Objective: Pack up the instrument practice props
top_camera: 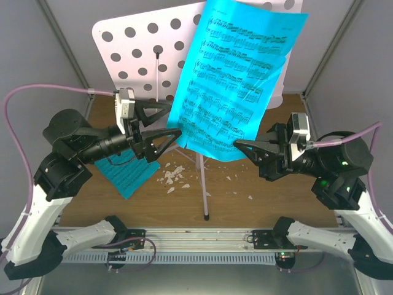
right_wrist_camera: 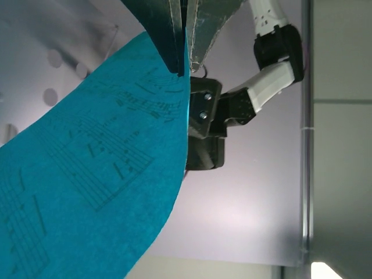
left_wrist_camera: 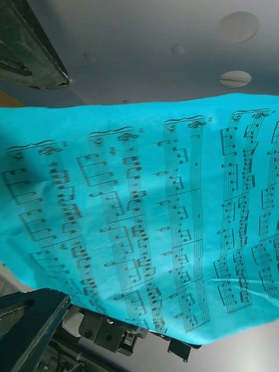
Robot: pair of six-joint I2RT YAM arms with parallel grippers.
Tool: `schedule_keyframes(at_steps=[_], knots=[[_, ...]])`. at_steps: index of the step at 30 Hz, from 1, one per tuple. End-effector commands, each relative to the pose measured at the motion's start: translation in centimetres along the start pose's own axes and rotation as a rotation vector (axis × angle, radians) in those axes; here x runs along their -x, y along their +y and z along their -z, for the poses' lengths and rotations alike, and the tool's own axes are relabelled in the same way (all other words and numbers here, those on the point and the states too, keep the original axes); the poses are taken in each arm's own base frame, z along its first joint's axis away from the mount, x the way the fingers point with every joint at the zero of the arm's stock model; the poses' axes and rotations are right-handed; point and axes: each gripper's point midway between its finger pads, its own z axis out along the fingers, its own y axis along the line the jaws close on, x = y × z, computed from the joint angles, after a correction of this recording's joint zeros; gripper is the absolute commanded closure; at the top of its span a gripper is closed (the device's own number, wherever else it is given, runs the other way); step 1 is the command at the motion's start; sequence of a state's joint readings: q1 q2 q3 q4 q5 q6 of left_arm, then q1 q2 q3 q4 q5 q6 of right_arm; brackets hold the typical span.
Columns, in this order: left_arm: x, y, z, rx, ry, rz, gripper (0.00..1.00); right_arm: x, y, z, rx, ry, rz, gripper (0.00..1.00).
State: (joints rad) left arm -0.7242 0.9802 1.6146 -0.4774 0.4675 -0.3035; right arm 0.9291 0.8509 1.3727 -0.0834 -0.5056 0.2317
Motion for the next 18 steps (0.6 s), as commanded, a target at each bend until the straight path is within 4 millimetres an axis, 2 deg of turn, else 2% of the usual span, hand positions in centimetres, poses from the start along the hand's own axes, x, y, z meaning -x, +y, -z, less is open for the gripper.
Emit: schedule_keyframes(at_steps=[1, 5, 10, 13, 18], knots=[[0.6, -0.5, 0.2, -0.015, -0.021, 0.044, 0.07, -1.2, 1.2, 0.0, 0.077, 0.039, 0.0, 1.0], [0.1, -0.4, -0.3, -0.027, -0.004, 0.067, 0.08, -1.8, 1.4, 0.1, 0.094, 0.055, -0.008, 0.99], [-0.1, -0.7, -0.9, -0.07, 0.004, 0.088, 0.15, -2.3, 1.5, 0.3, 0.092, 0.071, -0.014, 0.99], [0.0, -0.8, -0.9, -0.078, -0.006, 0.087, 0.24, -2.6, 1.2, 0.5, 0.074, 0.079, -0.013, 0.99], [0.6, -1.5, -0.4, -0.102, -0.044, 0.079, 0.48, -4.2, -0.2, 0.7, -0.01, 0.136, -0.019, 1.0]])
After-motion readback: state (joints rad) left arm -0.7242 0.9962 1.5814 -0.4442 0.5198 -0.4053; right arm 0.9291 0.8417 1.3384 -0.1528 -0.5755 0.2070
